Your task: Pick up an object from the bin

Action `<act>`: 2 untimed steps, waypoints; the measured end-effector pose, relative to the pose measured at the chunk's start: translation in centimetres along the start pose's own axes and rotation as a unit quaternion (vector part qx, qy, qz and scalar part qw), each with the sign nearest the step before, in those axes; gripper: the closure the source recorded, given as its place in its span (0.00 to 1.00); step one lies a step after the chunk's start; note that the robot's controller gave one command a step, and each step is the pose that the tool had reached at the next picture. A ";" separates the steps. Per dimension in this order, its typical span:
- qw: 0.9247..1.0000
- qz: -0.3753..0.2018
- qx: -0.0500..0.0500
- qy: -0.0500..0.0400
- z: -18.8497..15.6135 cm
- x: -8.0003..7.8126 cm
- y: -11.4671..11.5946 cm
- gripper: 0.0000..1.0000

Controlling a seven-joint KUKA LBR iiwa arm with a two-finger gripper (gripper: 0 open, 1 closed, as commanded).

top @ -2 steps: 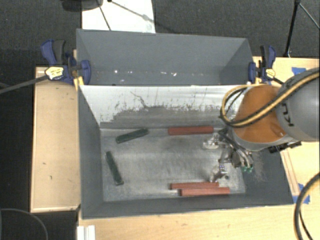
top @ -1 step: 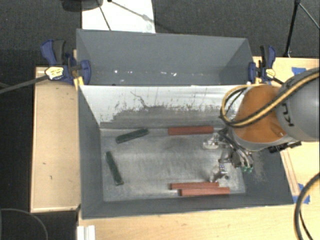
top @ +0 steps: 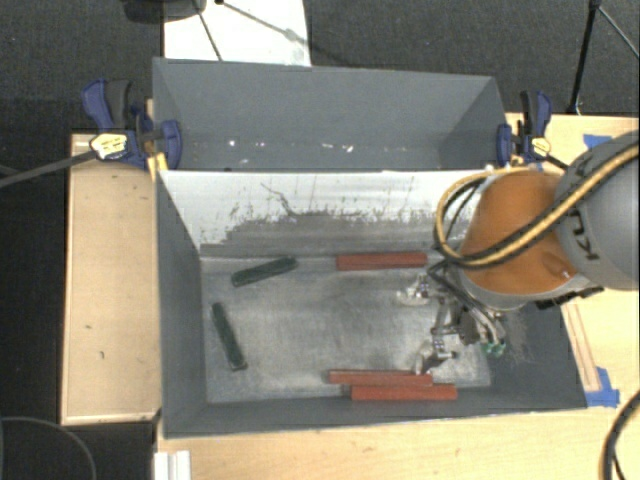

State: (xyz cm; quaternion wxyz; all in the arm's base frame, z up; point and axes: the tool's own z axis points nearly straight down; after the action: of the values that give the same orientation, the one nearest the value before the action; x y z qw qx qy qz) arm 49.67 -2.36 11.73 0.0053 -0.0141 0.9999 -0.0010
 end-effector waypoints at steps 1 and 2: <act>1.000 -0.014 -0.002 0.002 -2.9 1.0 2.0 0.00; 0.999 -0.035 -0.001 0.005 3.7 1.7 1.0 1.00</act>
Offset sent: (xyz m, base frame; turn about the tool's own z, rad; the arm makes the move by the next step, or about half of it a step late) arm -0.0174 0.0095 -0.0368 -0.0687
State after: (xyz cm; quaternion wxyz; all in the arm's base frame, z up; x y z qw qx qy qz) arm 47.94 -1.42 8.04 0.0002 -0.0490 0.9988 0.0000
